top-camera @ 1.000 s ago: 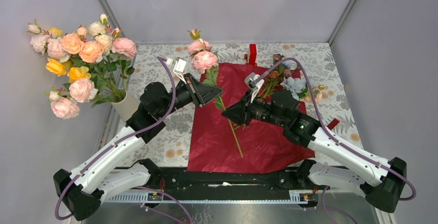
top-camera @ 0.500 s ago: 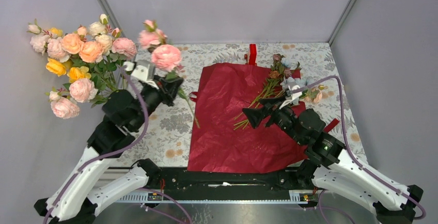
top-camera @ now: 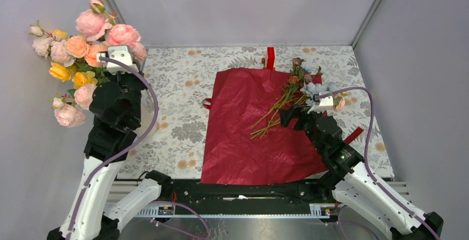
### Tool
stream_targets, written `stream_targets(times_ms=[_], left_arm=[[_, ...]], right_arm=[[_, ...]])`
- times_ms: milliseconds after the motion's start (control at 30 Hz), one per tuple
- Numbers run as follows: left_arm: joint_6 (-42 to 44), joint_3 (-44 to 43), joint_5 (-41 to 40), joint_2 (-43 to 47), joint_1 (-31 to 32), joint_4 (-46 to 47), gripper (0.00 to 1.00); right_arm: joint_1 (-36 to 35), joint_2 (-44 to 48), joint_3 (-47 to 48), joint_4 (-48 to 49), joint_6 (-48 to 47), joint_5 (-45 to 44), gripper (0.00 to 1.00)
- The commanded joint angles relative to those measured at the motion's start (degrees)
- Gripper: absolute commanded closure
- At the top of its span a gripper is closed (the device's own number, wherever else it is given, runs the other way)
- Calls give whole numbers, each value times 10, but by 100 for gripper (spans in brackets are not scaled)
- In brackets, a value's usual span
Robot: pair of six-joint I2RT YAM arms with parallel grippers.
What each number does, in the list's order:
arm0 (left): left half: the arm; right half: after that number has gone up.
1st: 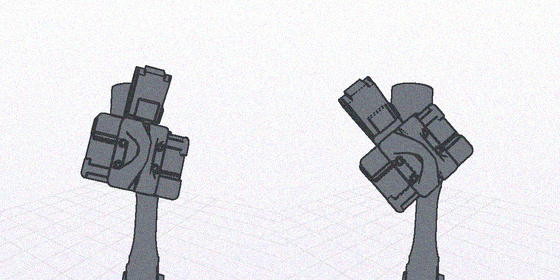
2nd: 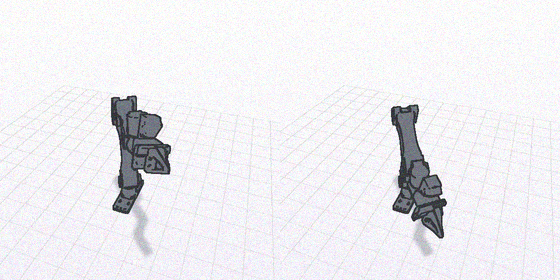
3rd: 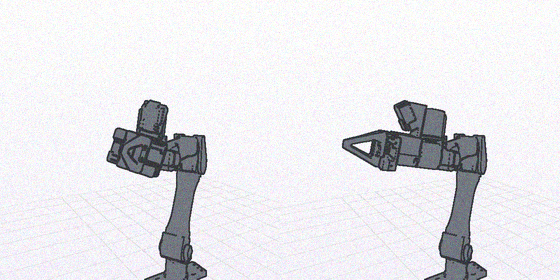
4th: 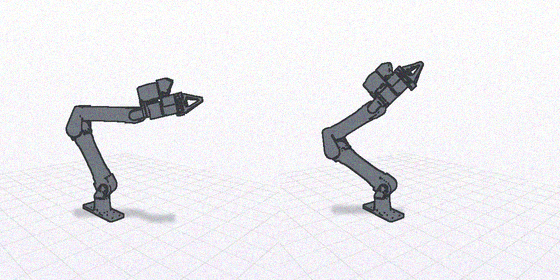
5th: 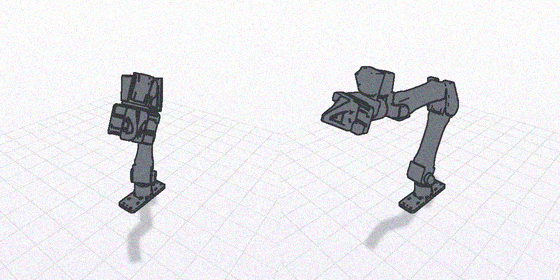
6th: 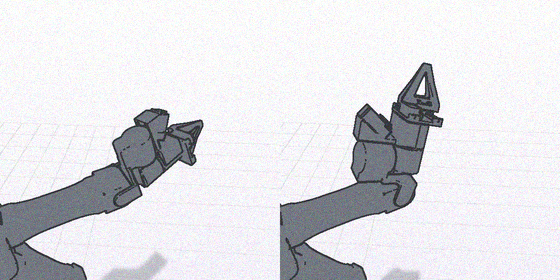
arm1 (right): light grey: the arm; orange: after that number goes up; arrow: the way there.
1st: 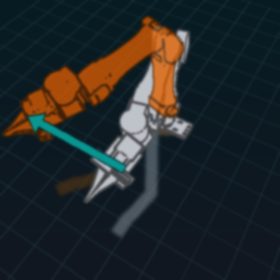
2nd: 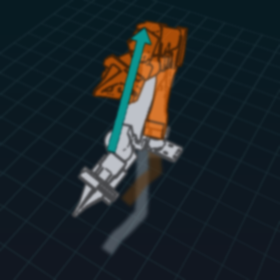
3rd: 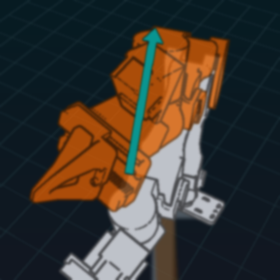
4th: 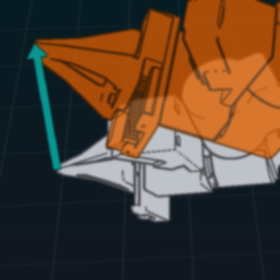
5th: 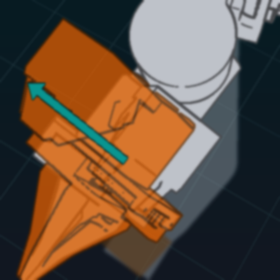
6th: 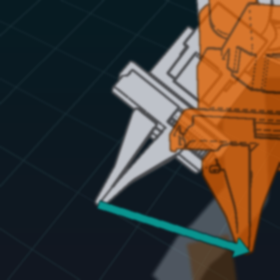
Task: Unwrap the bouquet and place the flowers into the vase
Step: Pick up the fake flower from the wrapping paper, then insert the fake flower into the vase.
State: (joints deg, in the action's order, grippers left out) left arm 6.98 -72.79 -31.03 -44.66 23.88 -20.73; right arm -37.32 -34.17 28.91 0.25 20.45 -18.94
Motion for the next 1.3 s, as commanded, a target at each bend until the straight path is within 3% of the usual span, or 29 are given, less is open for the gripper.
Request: stream_targets(times_ms=[0,400,567,767,1000,1267], left_arm=[[1,-30,-2,12,-61,56,100],[44,-99,-44,-25,-71,56,100],[16,-168,-37,-90,-125,6,100],[-32,-148,-15,-80,-183,1,100],[-15,-124,-34,-58,-189,17,100],[-27,-169,-16,-64,-190,-13,100]], right_arm=[[15,18,-15,8,13,26,0],[21,34,-40,4,23,51,0],[21,32,-47,5,30,46,0],[23,30,-47,1,33,45,0],[24,23,-50,1,36,52,0],[24,23,-52,1,41,57,0]])
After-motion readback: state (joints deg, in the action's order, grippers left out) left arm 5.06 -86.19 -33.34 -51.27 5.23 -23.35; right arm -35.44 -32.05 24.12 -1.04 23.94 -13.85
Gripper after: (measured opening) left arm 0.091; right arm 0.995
